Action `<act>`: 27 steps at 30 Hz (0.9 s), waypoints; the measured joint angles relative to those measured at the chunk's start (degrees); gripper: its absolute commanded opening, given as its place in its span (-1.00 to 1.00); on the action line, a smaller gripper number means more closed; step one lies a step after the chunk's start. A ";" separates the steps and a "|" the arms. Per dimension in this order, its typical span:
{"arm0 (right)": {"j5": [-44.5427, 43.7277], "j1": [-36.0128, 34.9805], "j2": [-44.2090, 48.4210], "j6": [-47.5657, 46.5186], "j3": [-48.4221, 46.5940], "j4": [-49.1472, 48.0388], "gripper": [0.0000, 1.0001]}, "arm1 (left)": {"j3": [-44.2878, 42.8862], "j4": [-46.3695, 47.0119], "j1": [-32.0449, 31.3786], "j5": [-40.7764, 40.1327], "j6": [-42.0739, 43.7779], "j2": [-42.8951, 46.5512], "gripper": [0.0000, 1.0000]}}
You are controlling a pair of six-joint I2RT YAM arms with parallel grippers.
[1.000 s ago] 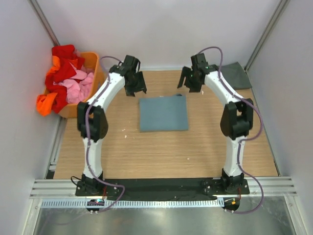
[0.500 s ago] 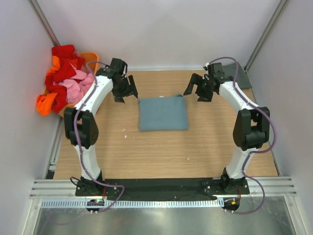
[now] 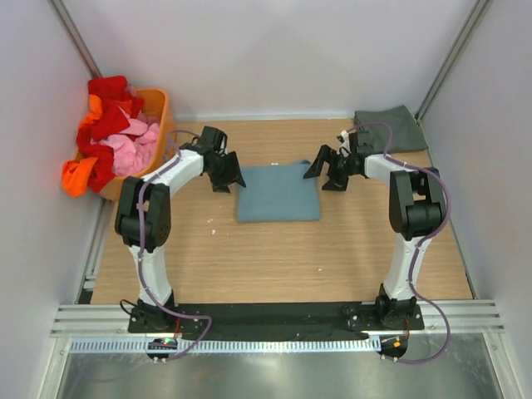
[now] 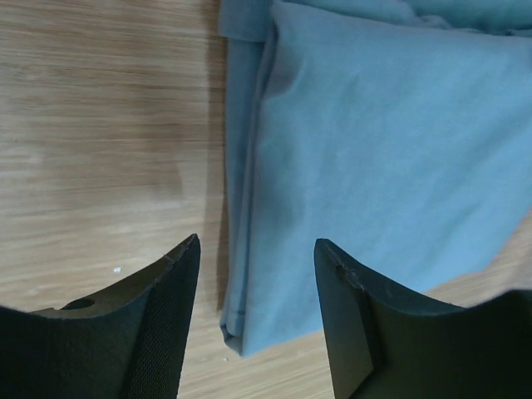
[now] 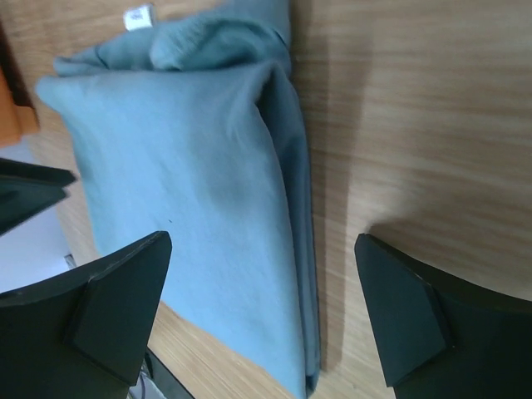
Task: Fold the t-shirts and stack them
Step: Neatly place the folded tshirt to the corner
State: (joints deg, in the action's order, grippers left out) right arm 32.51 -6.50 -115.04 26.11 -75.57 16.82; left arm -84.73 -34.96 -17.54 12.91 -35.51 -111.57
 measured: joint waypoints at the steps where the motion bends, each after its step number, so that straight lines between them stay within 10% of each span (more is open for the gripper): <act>1: 1.01 0.13 -0.61 0.50 -0.15 -1.29 1.00 | 0.00 0.44 -0.09 -0.24 -0.04 -1.38 0.15; 13: 13.20 -0.96 -9.77 7.78 -1.81 -24.09 0.74 | -2.14 2.51 0.04 -2.51 -0.79 -8.31 -0.03; 21: 15.30 -4.04 -12.61 13.46 4.04 -35.56 -0.95 | -4.50 3.02 0.04 -1.97 -1.55 -9.94 -0.01; 27: 15.08 -4.13 -12.11 16.26 5.16 -35.93 -0.97 | -4.72 2.01 -0.22 -2.64 -1.11 -9.05 0.32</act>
State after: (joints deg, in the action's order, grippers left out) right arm 47.59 -10.63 -127.15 42.37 -70.41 -19.11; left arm -89.45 -32.95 -17.76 10.26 -36.62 -120.62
